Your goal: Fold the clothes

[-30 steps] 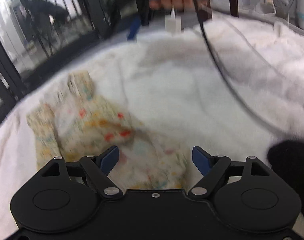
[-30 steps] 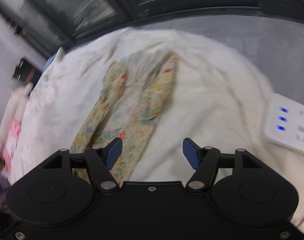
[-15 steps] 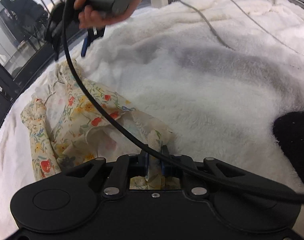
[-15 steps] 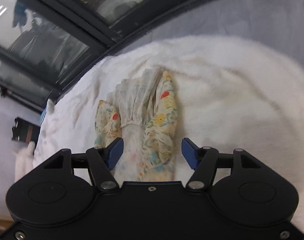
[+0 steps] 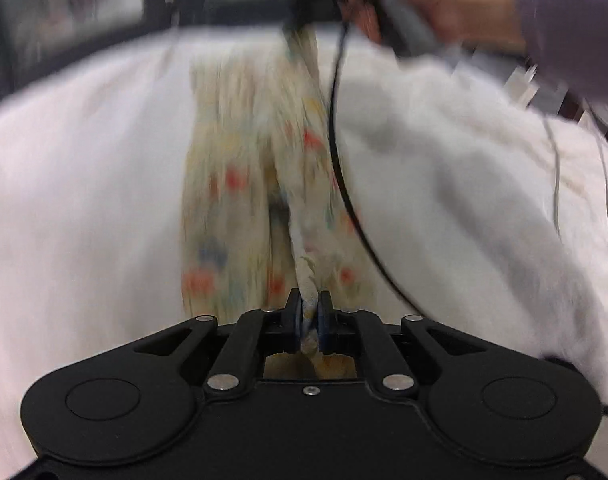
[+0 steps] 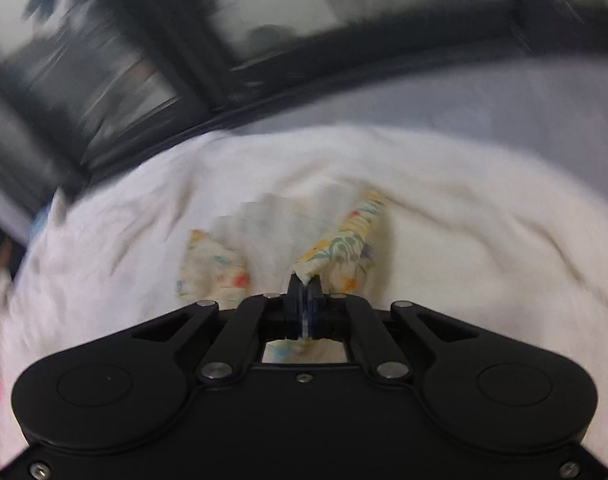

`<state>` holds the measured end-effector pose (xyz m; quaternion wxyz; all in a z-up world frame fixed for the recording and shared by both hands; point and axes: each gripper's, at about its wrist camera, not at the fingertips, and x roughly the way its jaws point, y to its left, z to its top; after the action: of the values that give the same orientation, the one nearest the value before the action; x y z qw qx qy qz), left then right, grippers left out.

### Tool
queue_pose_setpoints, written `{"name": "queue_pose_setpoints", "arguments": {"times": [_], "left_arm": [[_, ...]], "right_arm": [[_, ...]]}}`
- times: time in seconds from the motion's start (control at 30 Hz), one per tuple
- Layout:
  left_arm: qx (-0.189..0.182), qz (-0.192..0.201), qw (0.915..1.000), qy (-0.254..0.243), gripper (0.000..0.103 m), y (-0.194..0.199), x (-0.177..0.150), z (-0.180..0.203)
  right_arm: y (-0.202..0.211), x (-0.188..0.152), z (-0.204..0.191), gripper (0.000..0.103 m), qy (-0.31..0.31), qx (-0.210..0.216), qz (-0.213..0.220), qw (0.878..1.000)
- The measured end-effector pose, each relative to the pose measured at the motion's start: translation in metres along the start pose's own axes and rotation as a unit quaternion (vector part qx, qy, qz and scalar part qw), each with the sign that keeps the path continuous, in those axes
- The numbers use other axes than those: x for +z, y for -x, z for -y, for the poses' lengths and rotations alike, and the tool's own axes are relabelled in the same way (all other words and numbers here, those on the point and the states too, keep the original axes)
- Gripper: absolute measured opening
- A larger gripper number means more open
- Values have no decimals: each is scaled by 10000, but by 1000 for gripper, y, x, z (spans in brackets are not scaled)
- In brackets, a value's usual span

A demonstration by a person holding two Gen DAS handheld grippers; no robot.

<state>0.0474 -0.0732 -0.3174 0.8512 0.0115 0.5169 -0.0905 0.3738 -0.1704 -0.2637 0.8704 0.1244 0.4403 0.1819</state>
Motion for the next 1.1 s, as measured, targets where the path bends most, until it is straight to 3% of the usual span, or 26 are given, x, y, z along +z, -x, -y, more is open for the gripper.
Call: {"name": "queue_pose_setpoints", "arguments": {"times": [0.1,0.17,0.2,0.27,0.33,0.43,0.5,0.6,0.67,0.7,0.73,0.8,0.87,0.93,0.97,1.0,1.03,1.1], "left_arm": [[-71,-460,9987,227,10,-13,-4,-5],[-148,-705,9971,256,20,-17,-2,-7],[-168,-802,9963,272,31,-18,0,-9],[-247,-825,9960,238,45,-14,0,-11],[-333,-794,9961,170,71,-7,-3,-12],[-484,-955,9942,23,75,1,-12,-11],[-700,-1082,9916,-111,75,7,-18,-11],[-1016,-1010,9882,-550,75,20,-22,-14],[-1197,-820,9846,-973,75,31,-24,-16],[-1283,-690,9815,-1240,75,35,-25,-16],[-1358,-493,9761,-1626,75,42,-28,-18],[-1287,-160,9661,-2232,75,49,-33,-18],[-1043,144,9555,-2756,75,54,-34,-15],[-787,306,9471,-3095,75,54,-34,-13],[-645,295,9459,-3167,75,53,-33,-12],[-456,215,9443,-3253,75,51,-33,-14],[-304,81,9418,-3346,75,52,-33,-19],[-168,27,9381,-3458,75,55,-32,-25]], "right_arm": [[-36,-12,-53,5,799,-426,-443,9949],[-57,-24,-78,17,1258,-789,-625,9869],[-61,-27,-85,29,1384,-867,-677,9842],[-56,-29,-94,30,1578,-928,-465,9820],[-33,-19,-89,42,1476,-760,-186,9859],[9,-13,-77,65,1506,-350,-18,9880],[36,-16,-75,65,1741,-36,-37,9847],[84,-52,-80,65,2636,301,-212,9639],[115,-100,-77,64,3203,467,-585,9443],[121,-115,-78,64,3258,506,-702,9415],[131,-150,-77,64,3356,622,-984,9348],[139,-190,-82,58,3583,695,-1203,9232],[149,-242,-95,48,4090,957,-1457,8957],[150,-266,-102,44,4106,1232,-1581,8895],[146,-271,-103,42,3973,1228,-1595,8953],[141,-273,-102,34,3865,1155,-1612,9007],[132,-277,-99,20,3650,917,-1684,9110],[131,-279,-93,9,3689,780,-1650,9114]]}}
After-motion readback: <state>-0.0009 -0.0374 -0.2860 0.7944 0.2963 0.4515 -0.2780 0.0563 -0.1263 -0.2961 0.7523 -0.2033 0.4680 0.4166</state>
